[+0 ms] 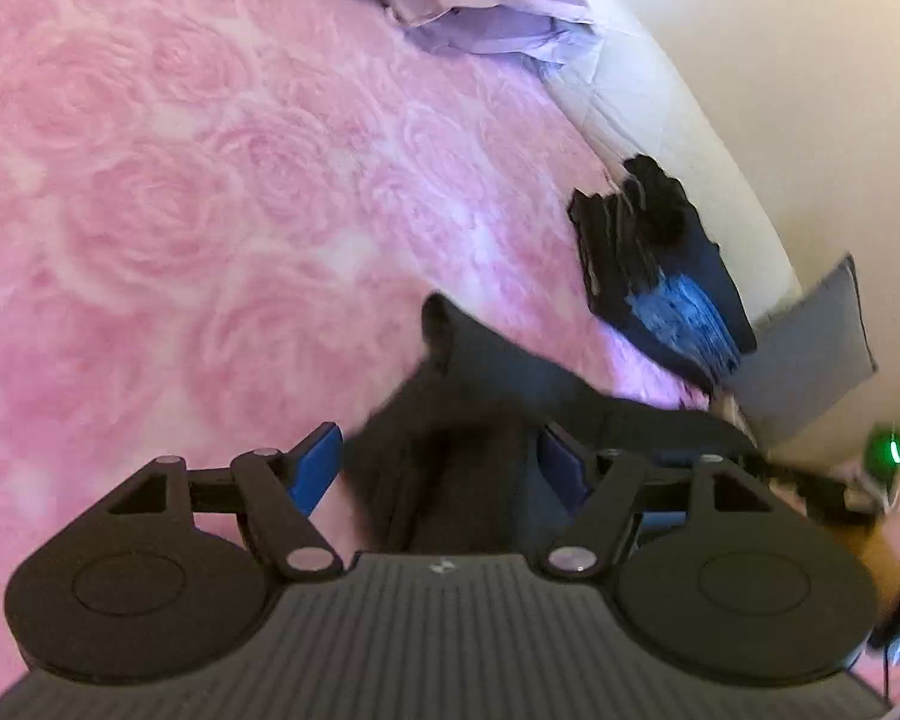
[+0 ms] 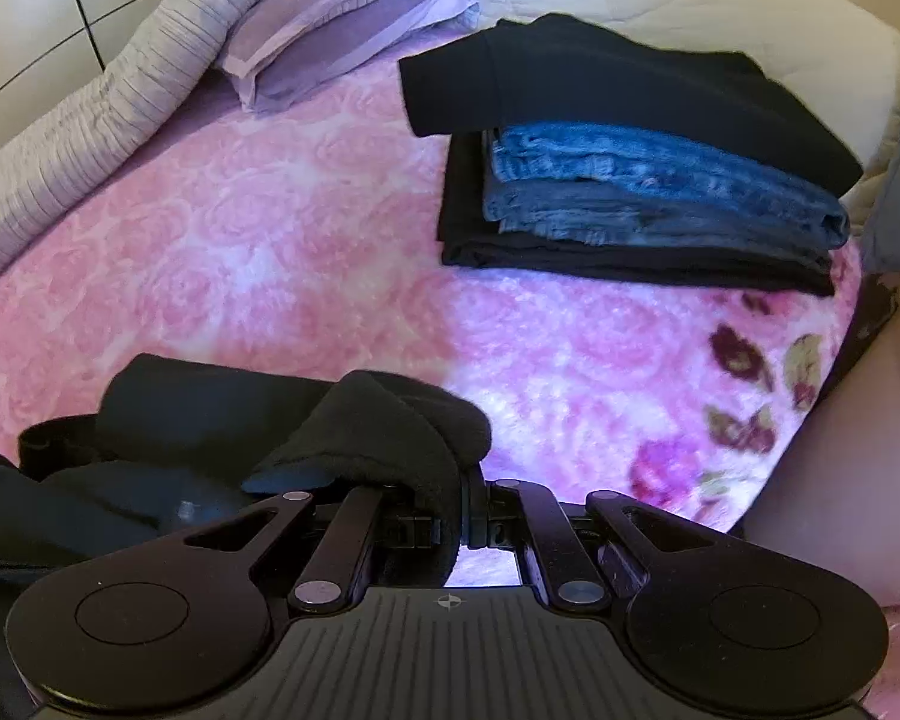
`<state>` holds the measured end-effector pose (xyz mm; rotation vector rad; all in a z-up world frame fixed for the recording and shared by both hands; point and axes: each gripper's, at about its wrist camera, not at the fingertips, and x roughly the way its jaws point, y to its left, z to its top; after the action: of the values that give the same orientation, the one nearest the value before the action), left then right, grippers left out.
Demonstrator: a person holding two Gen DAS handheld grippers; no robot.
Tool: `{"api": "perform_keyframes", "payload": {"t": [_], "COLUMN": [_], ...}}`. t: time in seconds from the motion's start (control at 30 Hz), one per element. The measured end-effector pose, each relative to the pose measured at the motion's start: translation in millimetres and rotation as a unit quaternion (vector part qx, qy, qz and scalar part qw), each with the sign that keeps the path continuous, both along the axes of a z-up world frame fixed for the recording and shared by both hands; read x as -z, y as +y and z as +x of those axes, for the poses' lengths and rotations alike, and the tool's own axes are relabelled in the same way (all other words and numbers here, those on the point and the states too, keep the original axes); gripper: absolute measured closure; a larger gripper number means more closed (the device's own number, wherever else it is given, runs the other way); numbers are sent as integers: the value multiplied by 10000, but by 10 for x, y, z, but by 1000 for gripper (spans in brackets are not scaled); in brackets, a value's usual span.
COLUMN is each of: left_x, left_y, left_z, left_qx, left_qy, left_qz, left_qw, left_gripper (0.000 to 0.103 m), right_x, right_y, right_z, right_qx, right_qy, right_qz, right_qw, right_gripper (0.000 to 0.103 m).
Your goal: Fold clothes
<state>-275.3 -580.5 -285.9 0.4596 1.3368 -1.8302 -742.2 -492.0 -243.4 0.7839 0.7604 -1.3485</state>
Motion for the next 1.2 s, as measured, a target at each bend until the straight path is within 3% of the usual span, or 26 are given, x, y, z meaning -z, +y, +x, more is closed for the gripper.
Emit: {"api": "perform_keyframes", "payload": {"t": [0.1, 0.17, 0.2, 0.27, 0.33, 0.43, 0.53, 0.7, 0.8, 0.83, 0.9, 1.0, 1.03, 1.07, 1.13, 1.2], "left_x": [202, 326, 367, 396, 284, -143, -745, -1943, -2411, -2431, -2363, -1952, -1805, -1659, -1398, -1144], "left_y": [-306, -320, -296, -230, -110, 242, 796, 1740, 1919, 1874, 1727, 1471, 1461, 1458, 1570, 1700], "left_z": [-262, -489, -531, -528, -392, -3, 619, 1631, 2150, 2320, 2640, 3021, 3083, 3139, 3133, 3087], "left_qx": [430, 966, 1059, 1065, 900, 573, -110, -1248, -1748, -1861, -2078, -2474, -2576, -2673, -2591, -2440], "left_qy": [-258, -835, -1012, -1195, -1187, -1203, -1314, -1813, -1888, -1859, -1899, -2058, -2107, -2158, -2126, -2121], "left_qz": [242, 314, 299, 235, 55, -347, -546, -735, -866, -931, -993, -723, -587, -451, -323, -171], "left_qw": [9985, 9913, 9888, 9868, 9888, 9905, 9898, 9727, 9624, 9603, 9544, 9440, 9412, 9381, 9416, 9461], "left_gripper": [36, 40, 57, 81, 87, 90, 91, 91, 89, 88, 72, 66, 66, 65, 61, 55], "right_x": [46, 75, 82, 95, 48, -128, -405, -993, -1198, -1197, -1115, -728, -535, -380, -132, -17], "right_y": [-43, -62, -59, -55, -56, -39, 29, 130, 56, -22, -213, -502, -600, -635, -622, -462], "right_z": [-135, -190, -177, -151, -78, 107, 413, 1132, 1586, 1736, 2006, 2390, 2496, 2552, 2607, 2643], "right_qx": [76, 130, 112, 78, -32, -412, -1006, -1927, -2241, -2250, -2167, -1979, -1874, -1687, -1272, -1183], "right_qy": [39, -46, -66, -106, -186, -420, -838, -1822, -2280, -2385, -2499, -1931, -1664, -1464, -1163, -1122], "right_qz": [50, 109, 112, 117, 84, -17, -180, -682, -889, -948, -1100, -1170, -888, -640, -280, -174], "right_qw": [10000, 9998, 9999, 9998, 9998, 9983, 9912, 9618, 9433, 9400, 9373, 9539, 9640, 9726, 9846, 9865], "right_gripper": [99, 99, 99, 99, 99, 99, 99, 99, 99, 99, 99, 97, 88, 70, 65, 62]}}
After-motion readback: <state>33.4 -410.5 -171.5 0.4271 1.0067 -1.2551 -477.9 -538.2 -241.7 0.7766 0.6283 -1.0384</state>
